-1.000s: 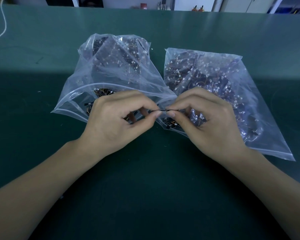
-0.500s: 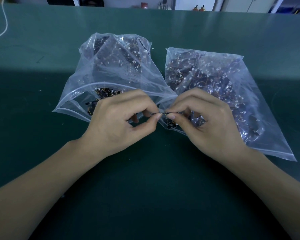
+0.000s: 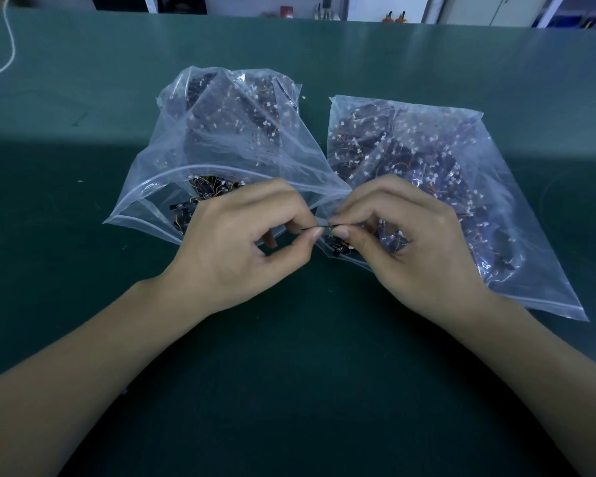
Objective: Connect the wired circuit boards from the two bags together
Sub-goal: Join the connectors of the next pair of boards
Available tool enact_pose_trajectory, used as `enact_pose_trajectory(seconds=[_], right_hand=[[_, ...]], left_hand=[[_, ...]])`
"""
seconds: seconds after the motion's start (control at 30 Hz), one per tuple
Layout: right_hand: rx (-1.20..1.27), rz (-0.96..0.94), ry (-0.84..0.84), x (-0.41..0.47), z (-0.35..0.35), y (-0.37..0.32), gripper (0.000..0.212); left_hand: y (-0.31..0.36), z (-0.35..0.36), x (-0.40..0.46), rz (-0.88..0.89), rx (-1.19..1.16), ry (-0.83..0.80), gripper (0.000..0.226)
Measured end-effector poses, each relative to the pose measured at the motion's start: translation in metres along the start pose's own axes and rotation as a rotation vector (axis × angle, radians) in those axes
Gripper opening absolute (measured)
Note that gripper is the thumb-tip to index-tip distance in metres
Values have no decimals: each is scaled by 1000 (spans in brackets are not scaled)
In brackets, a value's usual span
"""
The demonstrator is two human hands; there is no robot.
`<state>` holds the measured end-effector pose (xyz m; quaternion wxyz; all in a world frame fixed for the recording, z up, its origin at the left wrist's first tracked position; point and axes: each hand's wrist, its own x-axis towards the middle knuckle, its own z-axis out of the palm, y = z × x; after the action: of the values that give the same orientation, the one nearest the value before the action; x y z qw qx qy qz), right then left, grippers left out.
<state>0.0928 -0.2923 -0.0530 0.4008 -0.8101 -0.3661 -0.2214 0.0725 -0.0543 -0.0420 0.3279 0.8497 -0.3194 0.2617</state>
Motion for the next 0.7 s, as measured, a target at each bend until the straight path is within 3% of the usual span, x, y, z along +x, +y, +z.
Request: enact_pose_trajectory(seconds=[0.37,0.57,0.7], right_hand=[[-12,22,-1,1,-1,-3,3],[-156,129,-92,-2,-4,-2,48],[-116,164,-96,2,-9,2,58]], left_hand=[[-3,2,-1,-14,0,29,16],[-7,1,0,-82,-11,151,8],[-7,1,-2,-73,-23,150,4]])
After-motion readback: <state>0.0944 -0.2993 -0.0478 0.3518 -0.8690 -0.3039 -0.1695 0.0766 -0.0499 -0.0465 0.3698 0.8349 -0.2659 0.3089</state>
